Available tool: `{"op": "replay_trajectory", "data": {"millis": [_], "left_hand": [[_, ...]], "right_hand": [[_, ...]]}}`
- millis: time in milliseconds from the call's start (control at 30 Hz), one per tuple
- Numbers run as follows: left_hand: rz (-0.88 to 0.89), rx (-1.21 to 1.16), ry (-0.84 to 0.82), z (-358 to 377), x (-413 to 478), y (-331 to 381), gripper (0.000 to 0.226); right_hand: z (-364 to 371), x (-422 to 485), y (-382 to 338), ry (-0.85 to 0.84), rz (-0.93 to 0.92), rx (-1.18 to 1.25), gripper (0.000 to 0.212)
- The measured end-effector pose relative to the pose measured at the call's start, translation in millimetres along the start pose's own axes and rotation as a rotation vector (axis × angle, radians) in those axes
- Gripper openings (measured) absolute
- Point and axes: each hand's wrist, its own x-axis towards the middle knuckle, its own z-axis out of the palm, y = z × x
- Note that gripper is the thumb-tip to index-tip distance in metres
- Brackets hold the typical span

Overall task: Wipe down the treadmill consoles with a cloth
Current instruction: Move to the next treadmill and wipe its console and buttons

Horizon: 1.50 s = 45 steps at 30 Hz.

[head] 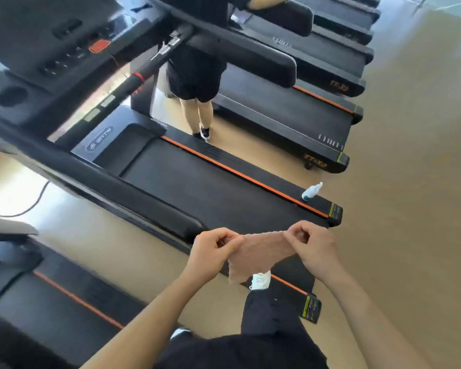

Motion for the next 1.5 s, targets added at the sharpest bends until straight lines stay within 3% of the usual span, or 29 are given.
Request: {"op": "replay_trajectory", "data": {"millis": [133, 200, 300, 400, 600, 700, 833, 967, 1200, 1333, 1500], "left_hand": [[-0.113, 0.003, 0.256, 25.2, 56.2, 31.9, 0.019], [-0.222, -0.021, 0.555, 54.8, 111.1, 75.2, 0.012], [-0.301, -0.087, 0.589, 47.1, 110.9, 78.5, 0.013], [-0.359, -0.176, 0.748, 38.9, 130.3, 81.5, 0.014], [-0.326, -0.39, 0.885, 36.2, 130.1, 88.4, 0.006], [-0.256, -0.437, 1.054, -3.8, 159.7, 85.6, 0.006], [-0.226, -0.497, 1.138, -60.0, 202.6, 72.6, 0.016], [-0.216, -0.528, 1.23, -111.8, 241.6, 67.1, 0.017], [-0.242, -0.555, 1.401, -187.5, 294.3, 63.9, 0.034], [-0.253, -0.487, 1.478, -232.4, 322.3, 69.4, 0.043], [-0.251, -0.424, 1.604, -304.3, 375.4, 73.6, 0.035]], "right_hand": [[-28.3, 94.4, 6.0, -0.162, -0.157, -0.076, 0.013], [-72.1, 199.2, -11.2, -0.354, -0.359, -0.134, 0.013], [-62.9, 216.1, -31.1, -0.385, -0.426, -0.104, 0.012], [-48.0, 257.3, -65.6, -0.455, -0.436, -0.043, 0.012], [-38.4, 255.0, -83.7, -0.471, -0.446, 0.084, 0.012], [-16.2, 291.2, -138.5, -0.577, -0.595, 0.09, 0.014], [20.7, 334.9, -213.4, -0.724, -0.704, 0.171, 0.038], [65.6, 384.0, -277.4, -0.802, -0.875, 0.074, 0.054], [142.3, 449.7, -385.3, -0.785, -1.213, -0.09, 0.031], [178.6, 478.0, -444.2, -0.838, -1.281, -0.115, 0.028], [227.9, 529.5, -520.0, -0.874, -1.393, -0.057, 0.023]]}}
